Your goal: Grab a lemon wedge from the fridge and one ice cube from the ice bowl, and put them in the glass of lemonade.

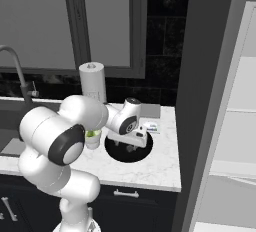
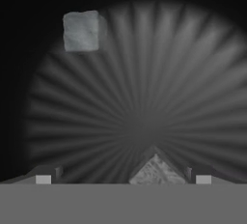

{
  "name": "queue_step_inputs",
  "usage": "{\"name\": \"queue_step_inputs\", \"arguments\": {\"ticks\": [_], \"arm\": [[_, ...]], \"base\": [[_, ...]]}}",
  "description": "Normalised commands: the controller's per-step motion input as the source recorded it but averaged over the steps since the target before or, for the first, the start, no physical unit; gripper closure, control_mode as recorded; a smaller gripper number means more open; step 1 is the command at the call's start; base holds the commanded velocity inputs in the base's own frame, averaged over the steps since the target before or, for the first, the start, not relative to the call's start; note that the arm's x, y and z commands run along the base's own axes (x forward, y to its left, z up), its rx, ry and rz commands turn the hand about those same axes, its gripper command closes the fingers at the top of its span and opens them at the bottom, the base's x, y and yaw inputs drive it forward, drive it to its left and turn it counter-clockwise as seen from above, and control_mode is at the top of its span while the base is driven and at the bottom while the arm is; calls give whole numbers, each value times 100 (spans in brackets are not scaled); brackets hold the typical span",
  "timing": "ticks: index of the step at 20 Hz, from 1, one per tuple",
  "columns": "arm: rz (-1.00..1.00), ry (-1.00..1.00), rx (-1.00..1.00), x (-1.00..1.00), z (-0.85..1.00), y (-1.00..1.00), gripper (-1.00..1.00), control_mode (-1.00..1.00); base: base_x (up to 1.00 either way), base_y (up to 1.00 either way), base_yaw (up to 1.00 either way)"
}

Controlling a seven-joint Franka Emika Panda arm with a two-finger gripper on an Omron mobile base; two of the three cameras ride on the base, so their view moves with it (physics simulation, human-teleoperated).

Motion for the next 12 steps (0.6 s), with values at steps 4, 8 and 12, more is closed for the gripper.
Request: {"name": "queue_step_inputs", "arguments": {"ticks": [4, 8, 12], "arm": [[0, 1, 0, 1, -2, 0, -100, -100], [0, 0, 0, 0, -4, 0, -100, -100], [0, 0, 0, 0, -2, 0, -100, -100]], "base": [[0, 0, 0], [0, 0, 0], [0, 0, 0]]}}
